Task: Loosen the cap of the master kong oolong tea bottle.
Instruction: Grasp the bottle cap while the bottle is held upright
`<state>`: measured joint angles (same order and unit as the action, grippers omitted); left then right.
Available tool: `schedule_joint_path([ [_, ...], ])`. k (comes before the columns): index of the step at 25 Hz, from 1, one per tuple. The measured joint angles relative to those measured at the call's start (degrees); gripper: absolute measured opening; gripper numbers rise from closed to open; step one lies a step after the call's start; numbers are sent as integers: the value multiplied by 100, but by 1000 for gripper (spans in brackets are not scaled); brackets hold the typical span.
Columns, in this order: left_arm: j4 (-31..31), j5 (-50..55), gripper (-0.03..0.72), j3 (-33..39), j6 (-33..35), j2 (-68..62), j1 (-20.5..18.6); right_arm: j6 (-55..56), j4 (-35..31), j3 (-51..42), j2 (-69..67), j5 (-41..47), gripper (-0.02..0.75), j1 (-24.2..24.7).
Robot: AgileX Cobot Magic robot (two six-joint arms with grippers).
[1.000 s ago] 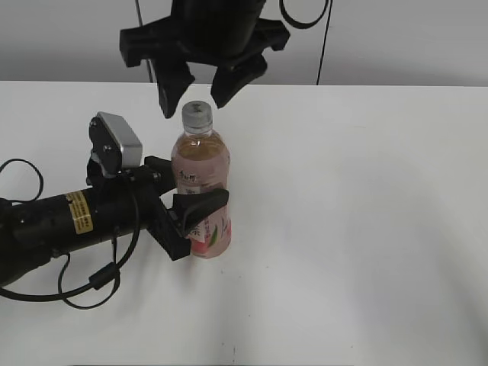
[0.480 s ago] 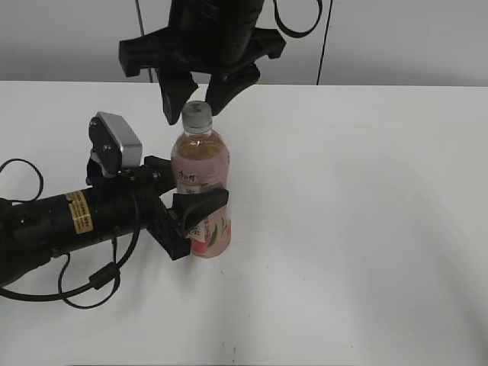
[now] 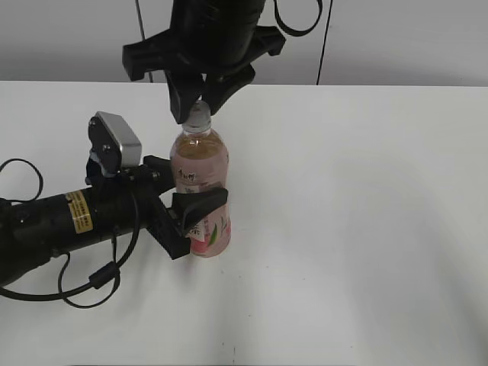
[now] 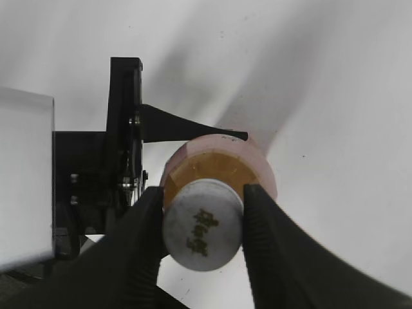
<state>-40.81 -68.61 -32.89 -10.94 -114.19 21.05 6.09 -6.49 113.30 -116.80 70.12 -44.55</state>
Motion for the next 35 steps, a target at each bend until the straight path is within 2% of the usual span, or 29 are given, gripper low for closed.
schedule_joint_path([
  [7,13,0,385,5,0,0,0,-1061,-75,0,-4,0,276,13],
  [35,52,-13,385,10,63,0,0,-10713,-277,0,-12,10,276,34],
])
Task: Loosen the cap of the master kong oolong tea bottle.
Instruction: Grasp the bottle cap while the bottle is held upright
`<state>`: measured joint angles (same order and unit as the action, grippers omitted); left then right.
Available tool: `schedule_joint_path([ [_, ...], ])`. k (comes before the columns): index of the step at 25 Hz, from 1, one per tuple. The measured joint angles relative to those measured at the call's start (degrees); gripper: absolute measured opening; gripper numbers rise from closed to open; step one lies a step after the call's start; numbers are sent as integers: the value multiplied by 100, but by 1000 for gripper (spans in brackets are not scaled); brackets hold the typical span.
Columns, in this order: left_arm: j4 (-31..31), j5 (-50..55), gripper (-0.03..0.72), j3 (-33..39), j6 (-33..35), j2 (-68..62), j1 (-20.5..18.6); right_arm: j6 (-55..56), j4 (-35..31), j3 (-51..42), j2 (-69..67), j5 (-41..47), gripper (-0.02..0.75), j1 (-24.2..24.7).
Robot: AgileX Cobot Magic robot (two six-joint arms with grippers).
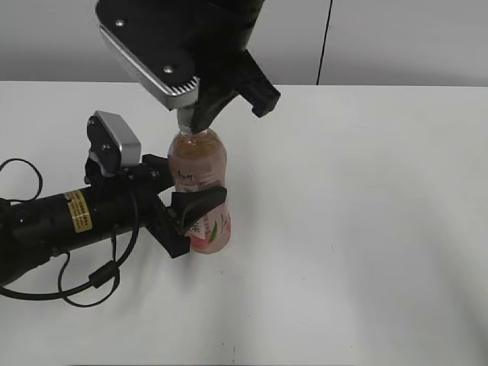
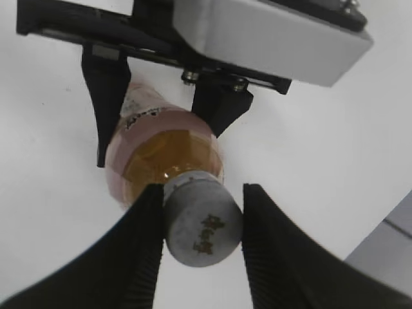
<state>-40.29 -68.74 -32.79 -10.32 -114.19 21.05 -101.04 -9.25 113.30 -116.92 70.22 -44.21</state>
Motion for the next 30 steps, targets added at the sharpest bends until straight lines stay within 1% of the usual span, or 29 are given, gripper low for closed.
schedule_joint_path([
  [6,22,18,385,-5,-15,0,0,-1624,164,6,0,-6,276,-16],
  [9,22,24,385,-5,-15,0,0,-2070,212,10,0,-10,276,-16],
  [15,23,24,385,-5,-18,0,0,-2305,217,10,5,-23,276,-16],
  [30,-39,19,385,-5,-45,0,0,-2272,255,-39,413,-11,274,-16],
])
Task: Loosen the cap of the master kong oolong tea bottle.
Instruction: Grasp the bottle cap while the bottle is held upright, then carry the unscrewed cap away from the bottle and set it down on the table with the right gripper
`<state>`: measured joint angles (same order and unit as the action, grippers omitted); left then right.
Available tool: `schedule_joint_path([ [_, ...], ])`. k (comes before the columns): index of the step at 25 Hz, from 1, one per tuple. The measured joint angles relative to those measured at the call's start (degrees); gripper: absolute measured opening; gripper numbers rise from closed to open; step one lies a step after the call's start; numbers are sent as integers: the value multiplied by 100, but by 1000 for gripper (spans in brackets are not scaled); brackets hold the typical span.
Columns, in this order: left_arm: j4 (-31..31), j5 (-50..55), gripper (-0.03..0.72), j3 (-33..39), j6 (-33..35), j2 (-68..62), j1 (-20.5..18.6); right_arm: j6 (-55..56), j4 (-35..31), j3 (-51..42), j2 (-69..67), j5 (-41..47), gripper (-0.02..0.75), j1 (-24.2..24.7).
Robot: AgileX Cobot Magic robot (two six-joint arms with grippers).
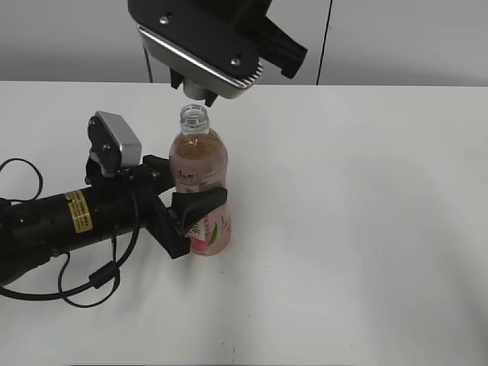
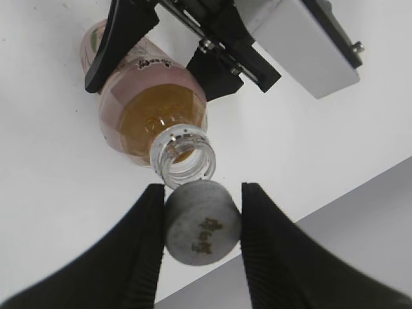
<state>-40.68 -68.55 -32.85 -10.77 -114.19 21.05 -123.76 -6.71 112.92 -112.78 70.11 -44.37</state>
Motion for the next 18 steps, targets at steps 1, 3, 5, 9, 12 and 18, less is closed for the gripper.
schedule_joint_path([
  [1,-6,0,385,0,0,0,0,91,23,0,0,0,274,0],
  [3,-6,-6,385,0,0,0,0,418,161,0,0,0,273,0],
  [5,-6,-6,385,0,0,0,0,1015,338,0,0,0,273,0],
  [9,-17,-6,385,0,0,0,0,2843,587,0,0,0,273,0],
  [12,-16,-6,385,0,0,0,0,4467,783,0,0,0,273,0],
  [18,-18,-6,385,0,0,0,0,7462,1019,0,0,0,273,208],
])
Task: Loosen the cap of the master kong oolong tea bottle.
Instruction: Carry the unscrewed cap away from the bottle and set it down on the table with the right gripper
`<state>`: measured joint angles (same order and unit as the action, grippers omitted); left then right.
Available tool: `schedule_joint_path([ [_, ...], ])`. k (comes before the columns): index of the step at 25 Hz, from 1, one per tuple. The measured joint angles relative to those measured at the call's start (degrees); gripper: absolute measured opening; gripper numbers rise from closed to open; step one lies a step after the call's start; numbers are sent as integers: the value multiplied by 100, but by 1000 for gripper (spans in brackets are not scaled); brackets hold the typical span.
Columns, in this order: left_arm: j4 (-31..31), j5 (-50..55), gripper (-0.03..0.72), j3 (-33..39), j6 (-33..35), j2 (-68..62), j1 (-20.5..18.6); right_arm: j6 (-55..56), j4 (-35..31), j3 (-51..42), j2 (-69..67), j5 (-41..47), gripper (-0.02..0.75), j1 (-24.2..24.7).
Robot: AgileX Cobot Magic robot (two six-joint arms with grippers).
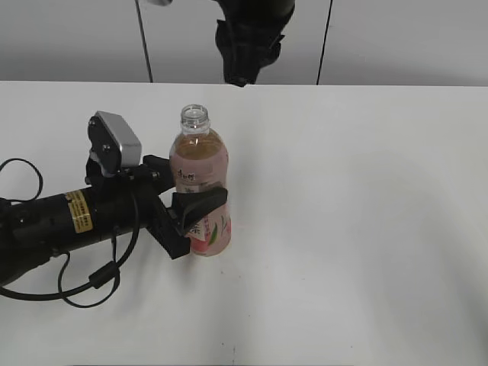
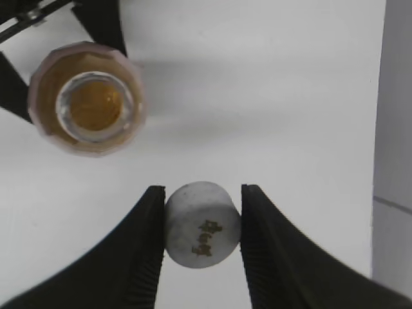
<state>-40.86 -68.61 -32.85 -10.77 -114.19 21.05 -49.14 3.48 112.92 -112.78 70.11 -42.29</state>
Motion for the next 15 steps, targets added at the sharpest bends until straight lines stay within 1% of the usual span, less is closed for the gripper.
schedule_joint_path([
  [4,12,0,385,0,0,0,0,2140,32,0,0,0,273,258],
  [8,24,0,385,0,0,0,0,3757,122,0,0,0,272,606],
  [11,30,0,385,0,0,0,0,4590,257,0,0,0,272,968],
  [13,37,0,385,0,0,0,0,4914,256,-69,17,0,272,1253],
  [15,37,0,385,0,0,0,0,5032,250,-365,75,-7,272,1533],
])
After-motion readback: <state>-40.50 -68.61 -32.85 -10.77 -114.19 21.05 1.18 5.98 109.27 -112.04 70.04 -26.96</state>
